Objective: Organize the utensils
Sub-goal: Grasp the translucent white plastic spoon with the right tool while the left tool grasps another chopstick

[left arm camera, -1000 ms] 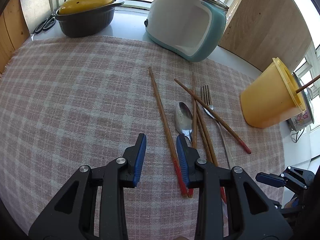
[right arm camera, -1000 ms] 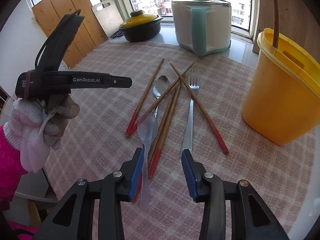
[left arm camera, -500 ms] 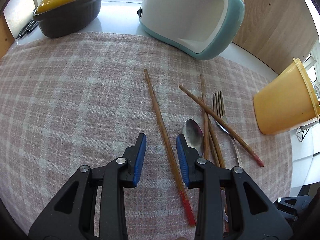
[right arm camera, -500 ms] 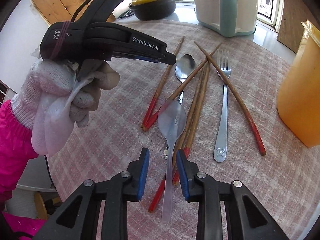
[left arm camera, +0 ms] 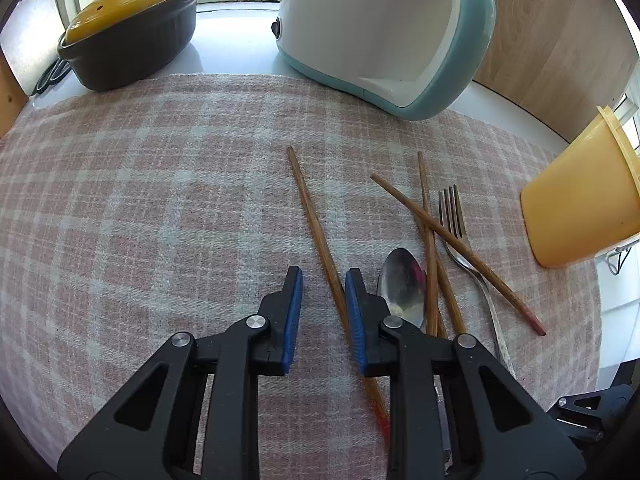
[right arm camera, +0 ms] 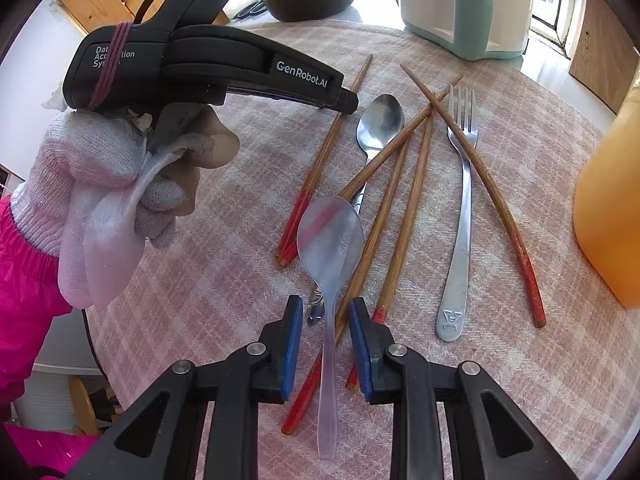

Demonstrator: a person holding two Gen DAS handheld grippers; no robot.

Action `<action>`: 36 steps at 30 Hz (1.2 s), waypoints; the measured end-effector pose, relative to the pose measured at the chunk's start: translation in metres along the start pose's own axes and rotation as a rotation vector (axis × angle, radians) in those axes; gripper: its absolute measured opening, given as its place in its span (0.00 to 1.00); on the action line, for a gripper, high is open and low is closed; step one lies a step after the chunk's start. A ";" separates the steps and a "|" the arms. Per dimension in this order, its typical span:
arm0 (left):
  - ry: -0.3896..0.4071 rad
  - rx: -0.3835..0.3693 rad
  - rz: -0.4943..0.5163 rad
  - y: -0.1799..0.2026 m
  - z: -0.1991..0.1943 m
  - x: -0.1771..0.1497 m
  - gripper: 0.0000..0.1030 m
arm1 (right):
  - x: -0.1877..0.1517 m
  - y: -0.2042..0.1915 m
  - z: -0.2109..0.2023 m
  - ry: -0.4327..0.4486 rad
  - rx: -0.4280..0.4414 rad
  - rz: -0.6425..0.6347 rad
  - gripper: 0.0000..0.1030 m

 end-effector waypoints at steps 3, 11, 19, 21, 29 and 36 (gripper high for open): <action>0.005 0.004 0.009 0.000 -0.002 -0.001 0.16 | 0.002 -0.002 0.006 -0.019 -0.040 -0.029 0.23; 0.010 0.002 0.013 0.000 -0.005 -0.001 0.06 | 0.005 0.004 0.009 -0.032 -0.018 -0.002 0.04; 0.016 -0.008 -0.035 -0.017 -0.015 -0.007 0.02 | 0.005 0.014 0.003 -0.013 0.014 0.023 0.02; 0.017 -0.009 -0.050 -0.022 -0.019 -0.010 0.02 | 0.004 0.017 0.001 -0.007 0.023 0.031 0.02; 0.004 0.005 -0.075 -0.035 -0.024 -0.030 0.00 | 0.004 0.026 0.004 -0.020 0.012 0.037 0.02; 0.013 -0.002 -0.093 -0.037 -0.031 -0.034 0.00 | 0.009 0.020 0.009 -0.034 0.003 0.003 0.03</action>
Point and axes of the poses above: each gripper's, at about its wrist camera, not at the fingertips, and z roughly the way its jaws point, y to its right, x to its top, the point moved 2 cm from there along z, roughly the way its jaws point, and after that the axes turned 3 degrees about z, right-handed, at the moved point
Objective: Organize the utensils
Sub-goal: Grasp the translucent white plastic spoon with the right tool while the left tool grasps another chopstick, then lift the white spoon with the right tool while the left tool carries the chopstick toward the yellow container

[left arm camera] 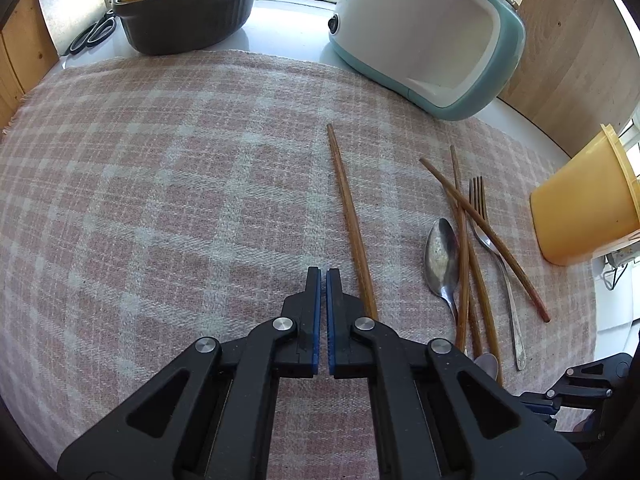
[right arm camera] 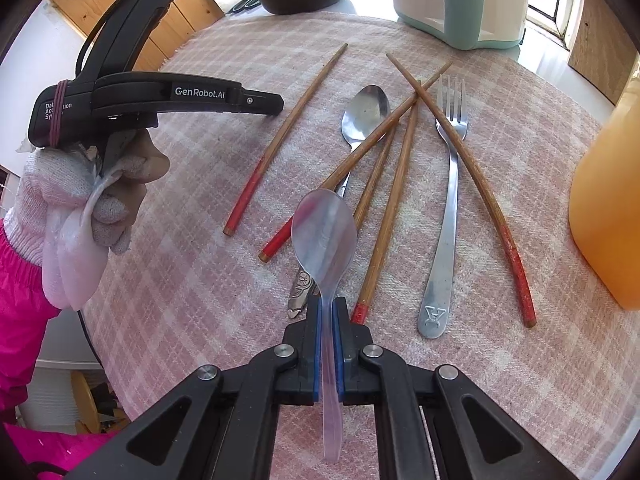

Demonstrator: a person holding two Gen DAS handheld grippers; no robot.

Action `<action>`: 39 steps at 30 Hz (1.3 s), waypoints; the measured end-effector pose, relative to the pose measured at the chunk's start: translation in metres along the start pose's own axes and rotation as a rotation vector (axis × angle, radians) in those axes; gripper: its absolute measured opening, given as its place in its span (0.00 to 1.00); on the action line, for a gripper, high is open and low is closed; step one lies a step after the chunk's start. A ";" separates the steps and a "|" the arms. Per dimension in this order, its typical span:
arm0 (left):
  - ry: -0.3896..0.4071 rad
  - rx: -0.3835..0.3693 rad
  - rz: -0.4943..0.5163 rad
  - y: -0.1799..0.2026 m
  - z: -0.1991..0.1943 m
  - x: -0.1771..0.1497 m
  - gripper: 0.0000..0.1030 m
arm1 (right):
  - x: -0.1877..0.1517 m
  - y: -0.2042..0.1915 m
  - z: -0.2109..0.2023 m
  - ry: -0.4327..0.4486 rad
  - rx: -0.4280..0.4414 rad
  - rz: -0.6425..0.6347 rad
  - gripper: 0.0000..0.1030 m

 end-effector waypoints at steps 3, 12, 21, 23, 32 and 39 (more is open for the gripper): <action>0.001 -0.017 -0.011 0.003 0.000 0.005 0.00 | 0.000 -0.002 0.001 -0.003 0.001 0.004 0.04; -0.027 0.083 0.081 0.030 0.017 0.020 0.26 | -0.003 -0.002 0.000 -0.010 -0.007 -0.003 0.05; -0.006 0.057 0.028 0.017 0.013 0.023 0.04 | -0.006 0.001 -0.002 -0.004 0.029 0.001 0.03; 0.011 0.053 0.018 0.014 0.004 0.017 0.04 | -0.008 -0.001 -0.006 0.010 0.033 -0.001 0.03; 0.106 0.019 -0.058 0.010 -0.045 0.001 0.04 | -0.016 0.005 -0.037 0.096 0.048 -0.003 0.03; 0.206 -0.003 -0.075 0.035 -0.094 -0.003 0.04 | -0.024 0.007 -0.077 0.181 0.056 -0.021 0.03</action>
Point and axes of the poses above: each gripper's, at about its wrist camera, not at the fingertips, and z roughly the way its jaws point, y to its right, x to its top, the point moved 2 cm from there along z, roughly the way its jaws point, and after that the axes turned 3 degrees about z, right-handed, at the moved point
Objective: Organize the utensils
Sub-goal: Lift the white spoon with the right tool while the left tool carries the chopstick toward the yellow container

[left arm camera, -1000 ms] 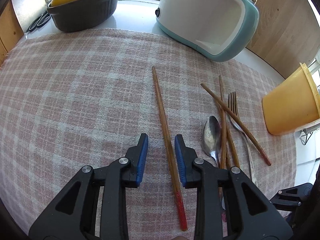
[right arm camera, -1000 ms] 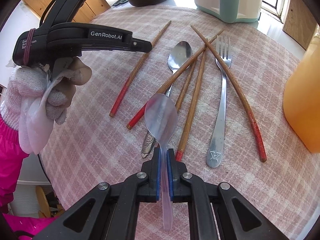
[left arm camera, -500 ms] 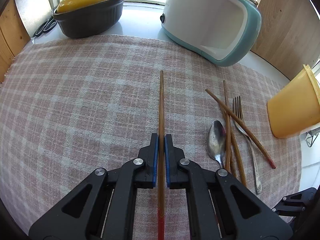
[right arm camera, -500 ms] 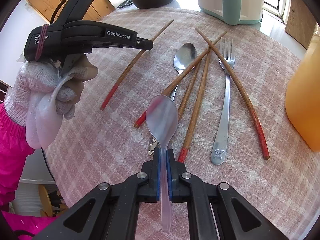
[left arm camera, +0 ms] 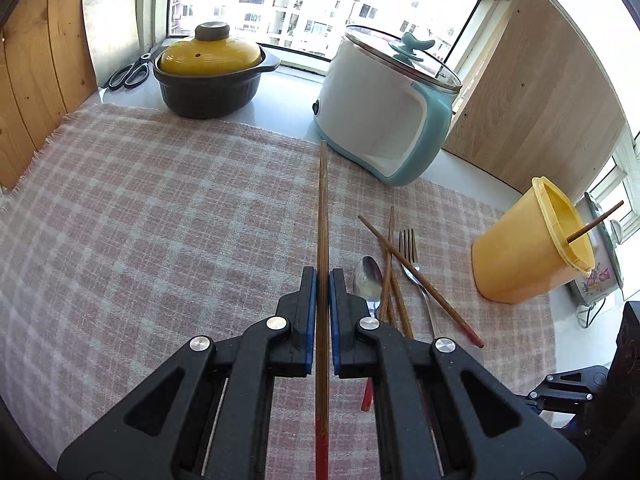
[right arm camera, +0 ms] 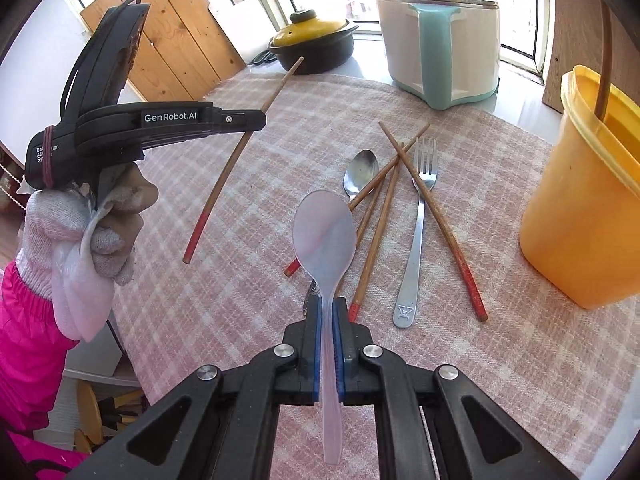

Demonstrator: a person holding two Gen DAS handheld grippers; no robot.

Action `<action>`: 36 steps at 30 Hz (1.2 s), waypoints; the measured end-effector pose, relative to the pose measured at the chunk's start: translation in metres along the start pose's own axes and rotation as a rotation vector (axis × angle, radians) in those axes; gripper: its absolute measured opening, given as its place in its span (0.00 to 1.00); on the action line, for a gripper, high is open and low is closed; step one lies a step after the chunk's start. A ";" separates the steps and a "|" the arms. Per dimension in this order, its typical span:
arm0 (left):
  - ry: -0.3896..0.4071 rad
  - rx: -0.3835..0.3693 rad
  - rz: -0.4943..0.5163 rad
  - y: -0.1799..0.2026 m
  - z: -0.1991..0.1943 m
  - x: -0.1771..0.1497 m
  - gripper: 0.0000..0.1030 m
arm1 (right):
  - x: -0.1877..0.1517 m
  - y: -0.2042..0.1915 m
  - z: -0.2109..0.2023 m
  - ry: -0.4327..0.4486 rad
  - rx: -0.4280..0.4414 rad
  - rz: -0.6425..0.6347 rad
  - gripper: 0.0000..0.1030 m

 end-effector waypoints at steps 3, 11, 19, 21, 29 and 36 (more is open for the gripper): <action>0.040 -0.015 -0.004 0.014 -0.015 0.003 0.04 | -0.001 0.000 -0.018 0.032 0.000 -0.022 0.03; 0.136 -0.049 0.001 0.058 -0.057 0.003 0.04 | -0.006 0.017 -0.066 0.109 -0.014 -0.049 0.03; 0.217 -0.076 0.006 0.103 -0.088 0.003 0.04 | -0.011 0.049 -0.109 0.179 -0.043 -0.061 0.03; 0.233 -0.078 0.008 0.114 -0.093 0.003 0.04 | -0.011 0.059 -0.118 0.194 -0.047 -0.060 0.03; 0.305 -0.107 0.020 0.161 -0.117 0.009 0.04 | -0.002 0.091 -0.154 0.259 -0.049 -0.067 0.03; 0.339 -0.124 0.068 0.213 -0.116 0.020 0.04 | 0.007 0.119 -0.176 0.303 -0.054 -0.062 0.03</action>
Point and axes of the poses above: each gripper's, at about its wrist camera, not at the fingertips, and z roughly the way its jaws point, y to its right, x to its top, the point moved 2 cm from there along z, roughly the way its jaws point, and after that the axes turned 3 degrees about z, right-handed, at the moved point
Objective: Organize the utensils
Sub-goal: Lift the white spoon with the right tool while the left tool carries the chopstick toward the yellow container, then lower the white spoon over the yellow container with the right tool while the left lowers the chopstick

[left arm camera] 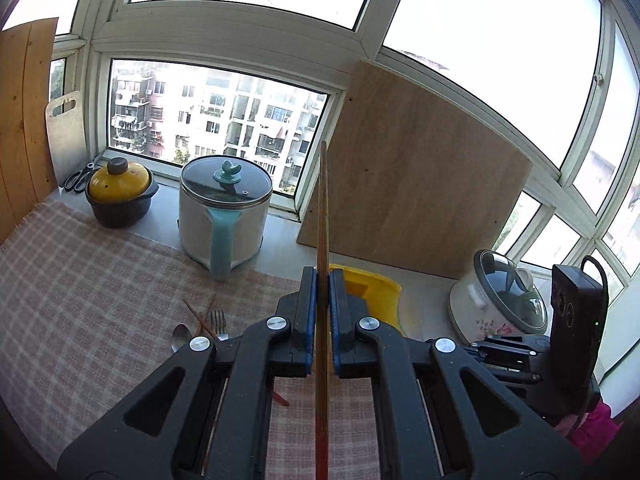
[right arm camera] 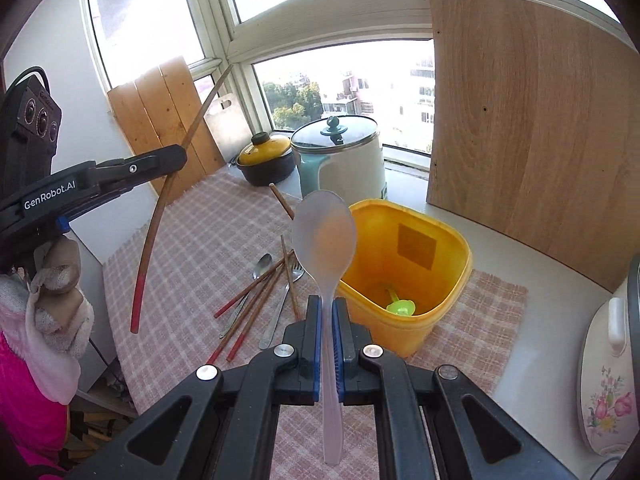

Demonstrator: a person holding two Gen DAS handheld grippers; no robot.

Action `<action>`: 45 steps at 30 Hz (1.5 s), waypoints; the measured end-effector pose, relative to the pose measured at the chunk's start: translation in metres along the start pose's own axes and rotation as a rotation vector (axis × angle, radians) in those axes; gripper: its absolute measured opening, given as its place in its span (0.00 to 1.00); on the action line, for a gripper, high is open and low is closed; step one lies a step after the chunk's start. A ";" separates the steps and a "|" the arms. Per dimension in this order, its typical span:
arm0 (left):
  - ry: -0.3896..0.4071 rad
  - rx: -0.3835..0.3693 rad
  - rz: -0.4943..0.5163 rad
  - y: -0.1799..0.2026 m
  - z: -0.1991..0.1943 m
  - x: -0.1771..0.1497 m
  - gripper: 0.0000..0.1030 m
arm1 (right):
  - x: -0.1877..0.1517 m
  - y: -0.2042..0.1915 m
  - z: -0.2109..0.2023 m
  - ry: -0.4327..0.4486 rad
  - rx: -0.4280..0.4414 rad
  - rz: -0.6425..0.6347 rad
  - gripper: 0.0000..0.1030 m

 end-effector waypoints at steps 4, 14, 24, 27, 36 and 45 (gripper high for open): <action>0.004 -0.001 0.036 0.028 0.017 0.008 0.04 | 0.009 0.016 -0.005 0.019 -0.009 0.000 0.03; 0.029 0.052 0.040 0.052 0.063 0.024 0.04 | 0.035 0.050 0.003 0.056 -0.018 0.032 0.03; 0.061 0.094 -0.011 0.052 0.098 0.029 0.04 | 0.060 0.067 0.028 0.097 -0.004 0.078 0.03; 0.066 0.101 -0.020 0.051 0.107 0.029 0.04 | 0.064 0.071 0.038 0.098 0.000 0.091 0.03; 0.090 0.133 -0.032 0.048 0.125 0.030 0.04 | 0.067 0.078 0.065 0.087 0.001 0.101 0.03; 0.084 0.146 -0.030 0.045 0.139 0.024 0.04 | 0.065 0.083 0.084 0.071 -0.017 0.093 0.03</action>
Point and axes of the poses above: each gripper's, at about its wrist camera, not at the fingertips, and z roughly the way its jaws point, y to its right, x to its top, the point moved 2 cm from there along z, roughly the way its jaws point, and after that the axes turned 3 degrees about z, right-handed, at the moved point
